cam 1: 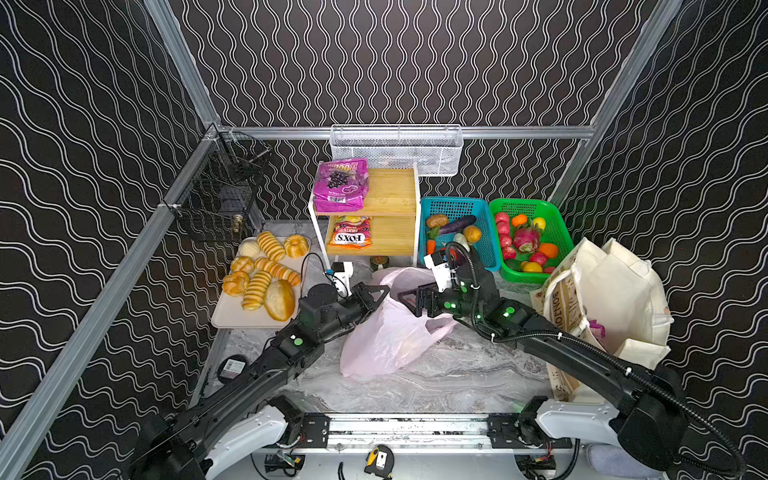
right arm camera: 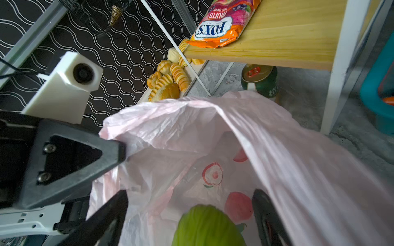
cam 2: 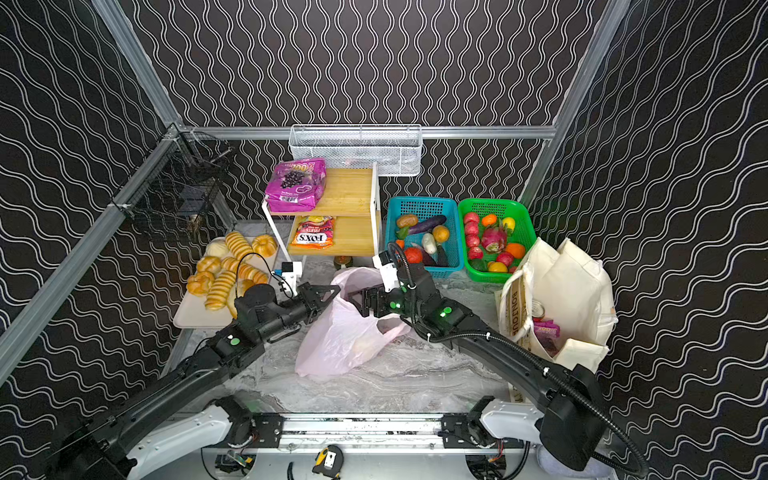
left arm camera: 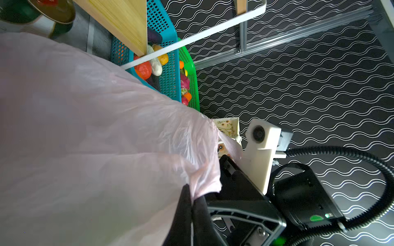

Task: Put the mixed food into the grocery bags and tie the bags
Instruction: 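Lower the cabbage into the pink bag and open the right gripper, then raise the right gripper out of the bag while the left gripper lifts the handle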

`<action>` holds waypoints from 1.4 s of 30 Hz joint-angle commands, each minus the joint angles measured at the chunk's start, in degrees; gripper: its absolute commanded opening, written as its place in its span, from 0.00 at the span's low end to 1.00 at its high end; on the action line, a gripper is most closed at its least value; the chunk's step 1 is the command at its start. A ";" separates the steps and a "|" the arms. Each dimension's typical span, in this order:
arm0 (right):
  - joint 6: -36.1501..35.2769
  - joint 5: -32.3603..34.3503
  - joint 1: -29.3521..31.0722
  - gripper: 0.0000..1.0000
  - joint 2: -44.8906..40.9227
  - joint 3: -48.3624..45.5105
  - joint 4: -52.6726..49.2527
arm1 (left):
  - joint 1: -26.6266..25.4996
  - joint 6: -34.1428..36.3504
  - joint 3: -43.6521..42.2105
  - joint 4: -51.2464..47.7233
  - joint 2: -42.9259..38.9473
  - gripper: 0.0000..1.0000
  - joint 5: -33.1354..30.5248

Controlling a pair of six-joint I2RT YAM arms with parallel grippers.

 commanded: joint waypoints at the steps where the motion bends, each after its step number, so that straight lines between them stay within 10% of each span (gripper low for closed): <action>1: 0.55 3.25 0.11 0.92 -3.67 0.26 1.63 | 0.80 0.40 -0.08 -2.10 -1.18 0.00 -0.62; 16: -8.06 17.05 -2.93 0.94 -18.16 6.11 -2.13 | 3.71 7.79 6.73 -31.64 -6.03 0.00 -13.13; 26: -7.63 -22.29 -6.22 0.89 -4.54 13.29 -8.50 | 3.89 10.07 7.73 -26.63 -3.18 0.00 -8.38; 42: -8.43 -19.97 -6.00 0.92 6.72 23.10 -36.50 | 4.08 10.18 8.51 -23.37 -3.73 0.00 -9.75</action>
